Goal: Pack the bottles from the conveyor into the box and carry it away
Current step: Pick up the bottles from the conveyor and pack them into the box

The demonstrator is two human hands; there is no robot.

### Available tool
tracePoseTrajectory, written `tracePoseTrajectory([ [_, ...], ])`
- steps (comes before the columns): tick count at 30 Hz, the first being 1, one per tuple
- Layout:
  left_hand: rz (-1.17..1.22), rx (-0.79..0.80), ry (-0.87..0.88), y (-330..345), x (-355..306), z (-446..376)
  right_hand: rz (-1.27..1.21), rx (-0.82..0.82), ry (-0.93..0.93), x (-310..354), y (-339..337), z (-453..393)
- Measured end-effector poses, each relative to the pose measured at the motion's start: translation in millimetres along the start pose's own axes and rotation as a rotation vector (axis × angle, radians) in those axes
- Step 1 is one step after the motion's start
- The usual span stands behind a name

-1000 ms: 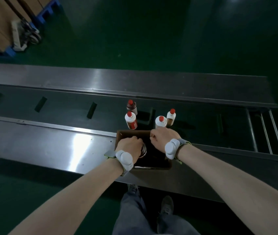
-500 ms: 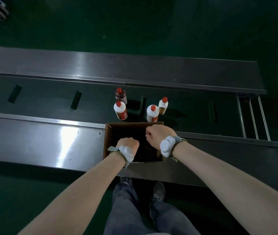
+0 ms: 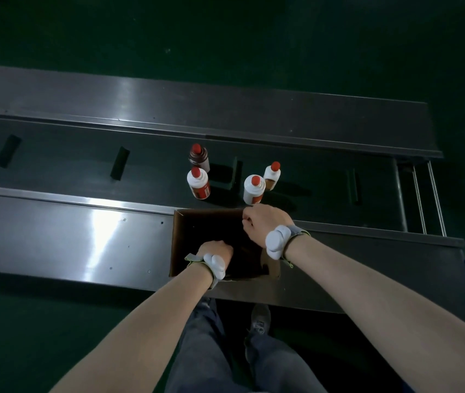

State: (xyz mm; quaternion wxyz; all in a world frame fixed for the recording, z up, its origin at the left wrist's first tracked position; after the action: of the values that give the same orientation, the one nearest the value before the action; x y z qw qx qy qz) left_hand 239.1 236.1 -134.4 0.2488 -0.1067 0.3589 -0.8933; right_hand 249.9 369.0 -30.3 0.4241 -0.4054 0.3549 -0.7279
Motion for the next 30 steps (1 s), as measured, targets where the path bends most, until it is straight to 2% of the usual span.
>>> tracePoseTrajectory([
  [5, 0.075, 0.0, 0.024, -17.9, 10.5, 8.6, 0.049, 0.017, -0.025, 9.5, -10.9, -18.6],
  [10, 0.249, -0.268, 0.059, -75.9, 43.8, 21.0, -0.022, -0.025, 0.012, 17.6, -32.9, -52.9],
  [13, 0.336, -0.452, 0.036, -117.8, 79.0, 26.1, -0.04, -0.038, 0.058, 22.8, -50.9, -82.4],
  [15, 0.368, -0.516, -0.003, -138.1, 107.1, 23.3, -0.057, -0.049, 0.091, 26.0, -61.0, -105.2],
  [22, 0.44, -0.487, -0.169, -152.3, 204.1, -16.5, -0.053, -0.064, 0.13, 40.6, -79.5, -180.7],
  [30, 0.474, -0.392, -0.207, -152.2, 276.2, -79.6, -0.063, -0.056, 0.147, 45.8, -54.3, -277.2],
])
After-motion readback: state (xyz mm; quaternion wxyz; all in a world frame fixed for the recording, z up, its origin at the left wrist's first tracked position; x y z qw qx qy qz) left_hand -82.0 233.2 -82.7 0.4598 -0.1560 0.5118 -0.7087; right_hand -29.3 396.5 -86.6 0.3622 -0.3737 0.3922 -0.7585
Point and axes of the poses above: each hand's wrist, its own z-axis away from the middle knuckle, its own y-axis out of the palm, x = y × z, the point moved 7 cm from there along -z, towards the middle knuckle, and after that the axes turned 1 degree about -y, right-handed, at the moved point
